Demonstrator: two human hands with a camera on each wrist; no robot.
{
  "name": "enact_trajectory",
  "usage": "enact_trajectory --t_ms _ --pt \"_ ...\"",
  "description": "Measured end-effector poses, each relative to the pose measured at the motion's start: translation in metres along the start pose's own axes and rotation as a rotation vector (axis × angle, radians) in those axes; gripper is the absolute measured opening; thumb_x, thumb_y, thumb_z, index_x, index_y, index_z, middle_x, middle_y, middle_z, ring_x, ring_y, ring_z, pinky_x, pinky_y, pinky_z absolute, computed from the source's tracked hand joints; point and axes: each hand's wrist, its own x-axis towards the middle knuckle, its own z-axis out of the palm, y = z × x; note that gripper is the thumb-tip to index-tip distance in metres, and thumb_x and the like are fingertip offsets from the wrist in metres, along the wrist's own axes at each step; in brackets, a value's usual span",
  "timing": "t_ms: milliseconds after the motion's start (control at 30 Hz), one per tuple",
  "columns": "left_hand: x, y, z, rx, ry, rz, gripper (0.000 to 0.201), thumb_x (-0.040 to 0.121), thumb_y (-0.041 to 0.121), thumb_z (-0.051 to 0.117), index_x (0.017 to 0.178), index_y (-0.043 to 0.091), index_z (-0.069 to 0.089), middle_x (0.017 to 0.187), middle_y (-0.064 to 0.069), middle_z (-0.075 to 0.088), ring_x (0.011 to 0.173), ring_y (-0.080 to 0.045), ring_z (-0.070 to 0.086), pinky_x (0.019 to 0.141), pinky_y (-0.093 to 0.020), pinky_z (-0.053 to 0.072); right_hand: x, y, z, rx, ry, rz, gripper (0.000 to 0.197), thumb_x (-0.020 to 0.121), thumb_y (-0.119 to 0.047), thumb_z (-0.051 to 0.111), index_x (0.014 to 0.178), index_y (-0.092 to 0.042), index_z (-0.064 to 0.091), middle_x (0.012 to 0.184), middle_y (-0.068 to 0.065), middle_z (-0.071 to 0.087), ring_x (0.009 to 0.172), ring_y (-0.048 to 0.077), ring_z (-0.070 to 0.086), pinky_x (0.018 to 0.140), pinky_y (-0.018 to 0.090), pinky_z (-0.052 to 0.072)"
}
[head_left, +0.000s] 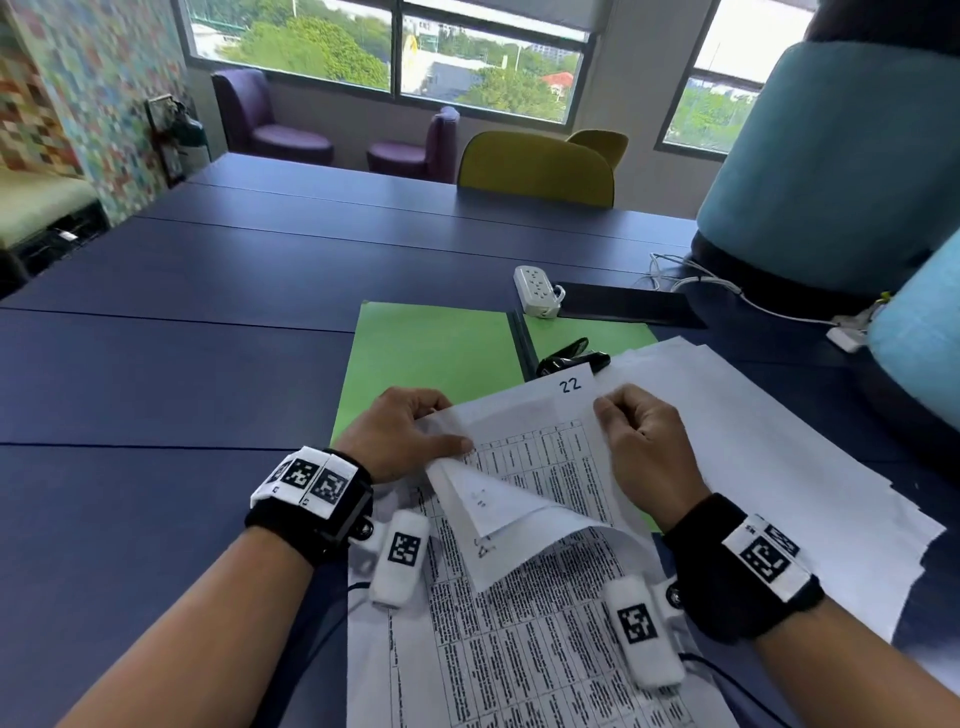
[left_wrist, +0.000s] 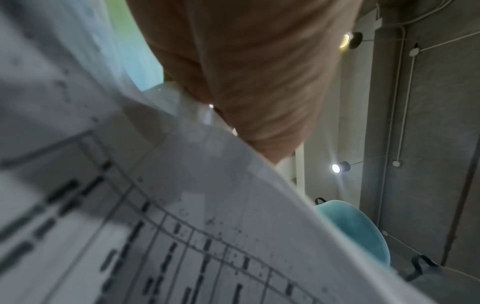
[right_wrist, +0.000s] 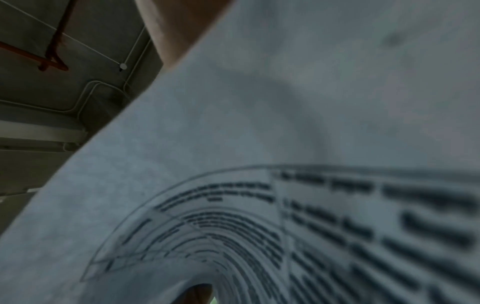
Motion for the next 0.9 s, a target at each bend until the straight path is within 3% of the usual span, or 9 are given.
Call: enact_trajectory --t_ms 100,167,233,333,433,567,667,767,900 --pt "0.002 -0.003 -0.002 0.013 0.0 0.002 0.018 0.075 0.03 0.088 0.077 0.023 0.072 0.076 0.0 0.075 0.063 -0.009 0.059 0.067 -0.03 0.049 0.002 0.002 -0.009 0.111 0.016 0.018 0.028 0.099 -0.017 0.056 0.071 -0.013 0.057 0.061 0.002 0.052 0.052 0.012 0.042 0.051 0.027 0.035" --pt "0.002 -0.003 -0.002 0.018 0.0 0.005 0.018 0.075 0.031 0.088 0.074 0.023 0.072 0.071 0.004 0.072 0.06 -0.006 0.056 0.064 -0.026 0.046 0.001 0.005 -0.016 0.158 -0.098 0.051 0.023 0.093 -0.02 0.067 0.074 -0.008 0.062 0.066 0.011 0.059 0.055 0.016 0.047 0.05 0.026 0.037" --pt "0.001 -0.001 -0.002 0.033 0.013 -0.002 0.023 0.072 0.031 0.089 0.077 0.021 0.07 0.067 0.007 0.067 0.059 -0.005 0.053 0.062 -0.024 0.042 -0.002 0.007 -0.02 0.14 -0.189 0.046 0.023 0.084 -0.024 0.076 0.072 -0.007 0.067 0.064 0.009 0.061 0.055 0.013 0.049 0.052 0.026 0.039" --pt "-0.001 0.002 -0.002 0.042 0.041 -0.001 0.036 0.067 0.028 0.093 0.079 0.017 0.061 0.068 0.009 0.059 0.061 -0.009 0.048 0.061 -0.025 0.038 -0.007 0.005 -0.025 0.192 -0.214 -0.006 0.042 0.071 -0.05 0.082 0.069 -0.011 0.069 0.061 0.007 0.061 0.055 0.013 0.049 0.053 0.027 0.041" --pt "-0.001 0.001 -0.003 0.058 0.041 -0.007 0.036 0.065 0.028 0.094 0.071 0.019 0.059 0.067 0.01 0.059 0.063 -0.01 0.05 0.062 -0.026 0.04 -0.011 0.002 -0.027 0.18 -0.314 -0.053 0.041 0.067 -0.052 0.084 0.082 -0.015 0.074 0.077 0.015 0.069 0.07 0.021 0.059 0.067 0.032 0.049" --pt "-0.001 0.0 -0.005 0.044 0.0 -0.065 0.025 0.066 0.031 0.093 0.065 0.018 0.072 0.06 0.008 0.068 0.056 -0.006 0.055 0.063 -0.027 0.047 -0.012 0.003 -0.026 0.105 -0.387 -0.087 0.045 0.065 -0.06 0.081 0.088 -0.021 0.077 0.087 0.004 0.075 0.086 0.025 0.069 0.083 0.04 0.054" --pt "0.0 -0.001 -0.008 0.059 -0.031 -0.107 0.035 0.066 0.041 0.091 0.071 0.01 0.077 0.066 -0.006 0.072 0.06 -0.011 0.055 0.062 -0.03 0.043 -0.011 0.002 -0.029 0.197 -0.442 -0.027 0.058 0.065 -0.065 0.078 0.096 -0.017 0.076 0.097 0.009 0.075 0.096 0.026 0.07 0.089 0.038 0.054" --pt "0.001 -0.002 -0.012 0.066 -0.035 -0.158 0.043 0.064 0.047 0.091 0.074 0.007 0.077 0.07 -0.012 0.072 0.062 -0.015 0.055 0.062 -0.031 0.041 -0.013 -0.002 -0.025 0.054 -0.44 -0.104 0.017 0.079 -0.039 0.08 0.073 -0.024 0.074 0.073 -0.003 0.071 0.065 0.019 0.062 0.064 0.032 0.049" --pt "0.0 0.002 -0.015 0.075 -0.03 -0.206 0.039 0.064 0.043 0.092 0.069 0.008 0.076 0.06 0.001 0.066 0.053 -0.011 0.051 0.057 -0.025 0.038 -0.007 -0.001 -0.025 0.059 -0.191 -0.106 0.039 0.092 -0.017 0.068 0.054 -0.022 0.059 0.054 -0.005 0.056 0.051 0.011 0.049 0.05 0.025 0.038"
